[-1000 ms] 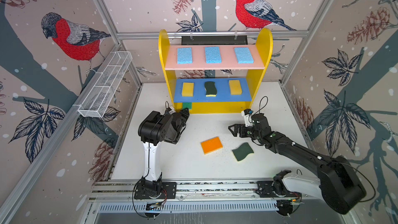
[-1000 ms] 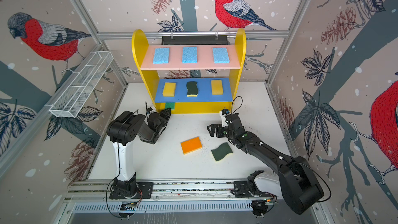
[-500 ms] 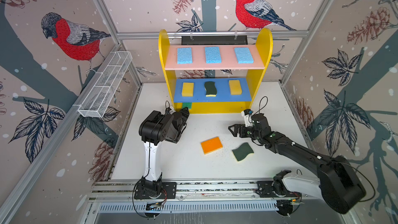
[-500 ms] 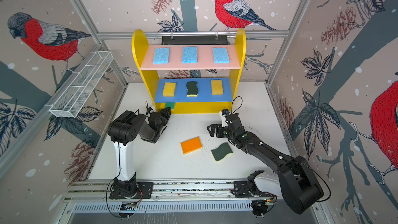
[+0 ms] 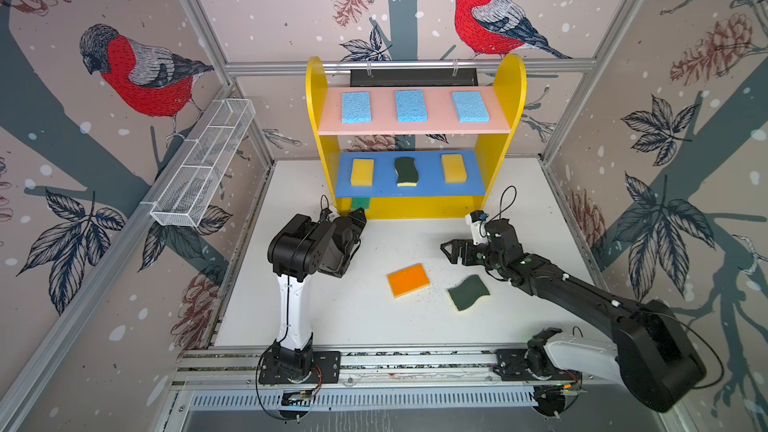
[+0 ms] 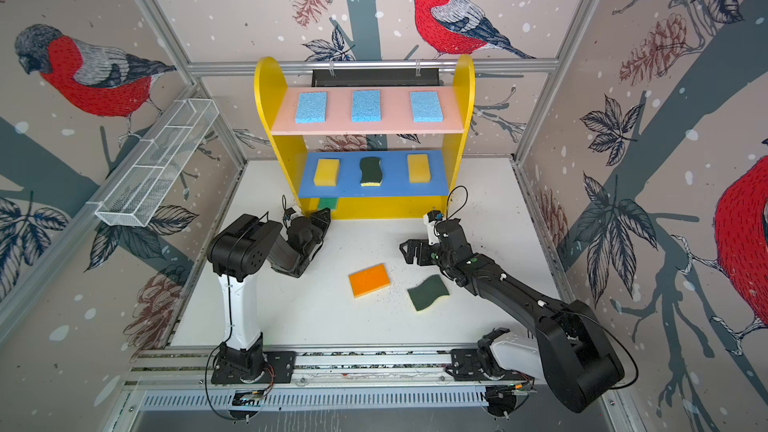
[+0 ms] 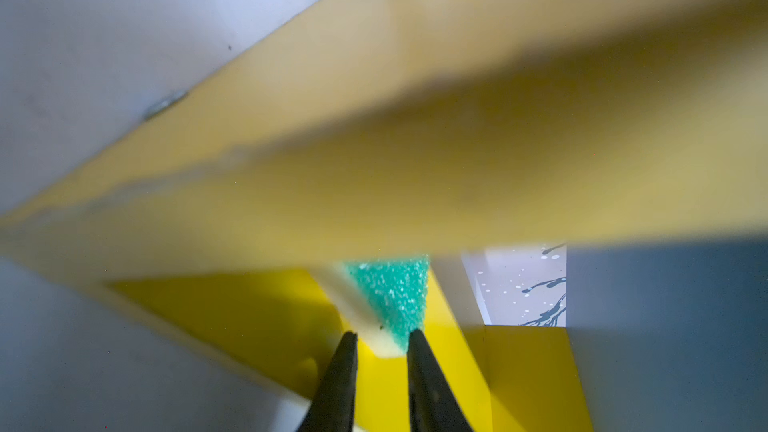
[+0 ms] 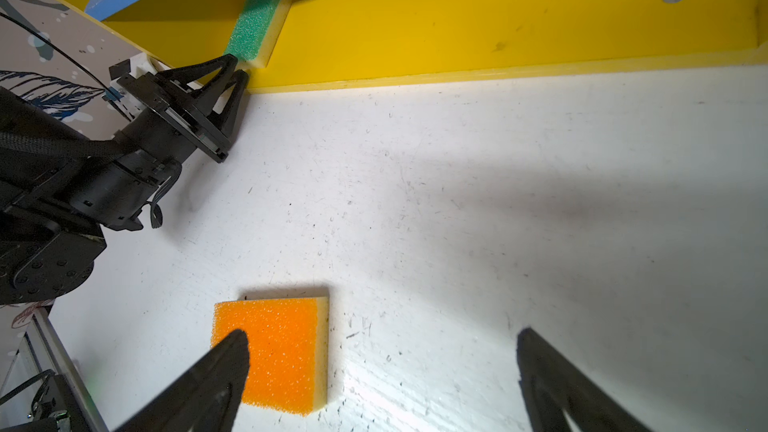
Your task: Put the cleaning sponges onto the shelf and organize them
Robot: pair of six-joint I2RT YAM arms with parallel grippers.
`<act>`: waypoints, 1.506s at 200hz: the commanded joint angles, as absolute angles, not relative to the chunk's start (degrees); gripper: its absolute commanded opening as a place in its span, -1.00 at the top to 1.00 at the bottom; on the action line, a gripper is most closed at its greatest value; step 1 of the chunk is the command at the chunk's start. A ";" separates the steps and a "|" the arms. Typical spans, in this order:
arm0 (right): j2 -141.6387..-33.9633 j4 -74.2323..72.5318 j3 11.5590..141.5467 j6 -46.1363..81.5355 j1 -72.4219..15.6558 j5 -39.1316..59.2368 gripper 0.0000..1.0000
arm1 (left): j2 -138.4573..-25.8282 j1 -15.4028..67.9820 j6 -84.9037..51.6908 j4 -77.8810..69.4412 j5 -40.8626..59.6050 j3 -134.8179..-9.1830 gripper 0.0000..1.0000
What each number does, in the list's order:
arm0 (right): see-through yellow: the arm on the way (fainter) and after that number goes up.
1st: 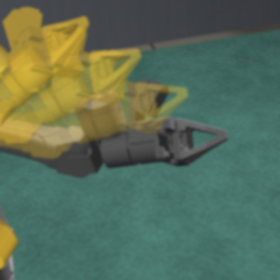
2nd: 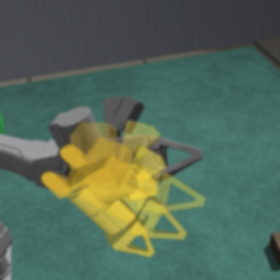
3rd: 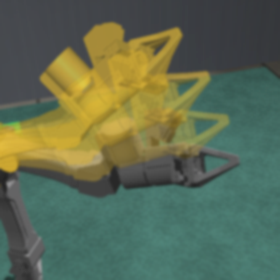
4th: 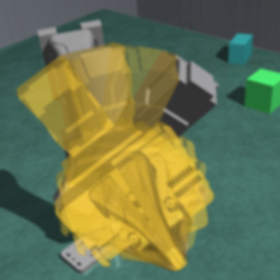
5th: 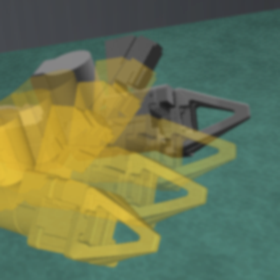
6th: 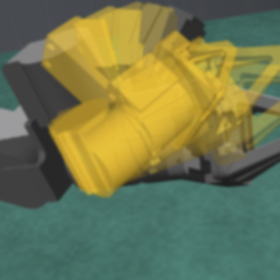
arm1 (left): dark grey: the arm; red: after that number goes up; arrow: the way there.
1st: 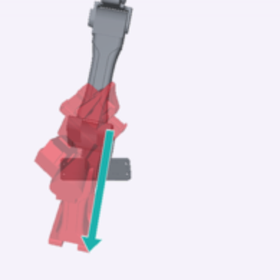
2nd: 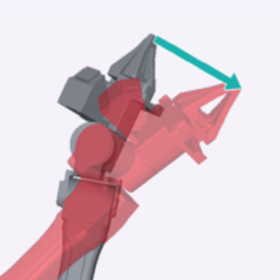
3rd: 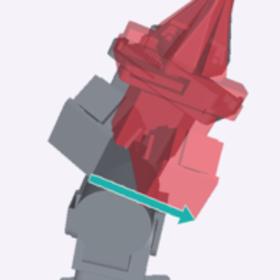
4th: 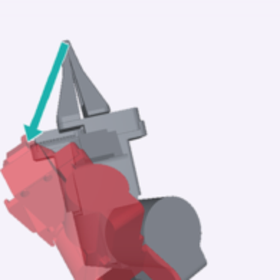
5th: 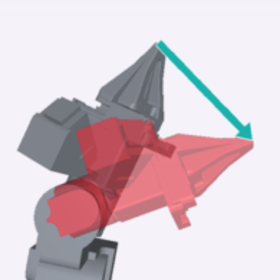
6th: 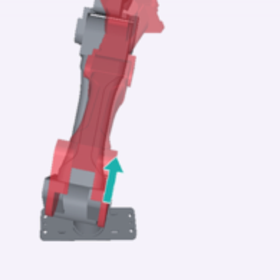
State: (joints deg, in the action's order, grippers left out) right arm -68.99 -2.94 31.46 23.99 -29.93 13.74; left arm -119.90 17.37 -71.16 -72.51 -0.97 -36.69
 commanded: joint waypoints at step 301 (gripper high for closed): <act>-55.89 12.78 35.16 35.71 -36.27 -2.80 -0.99 | -67.03 30.86 -19.81 -13.94 1.05 -25.69 -0.50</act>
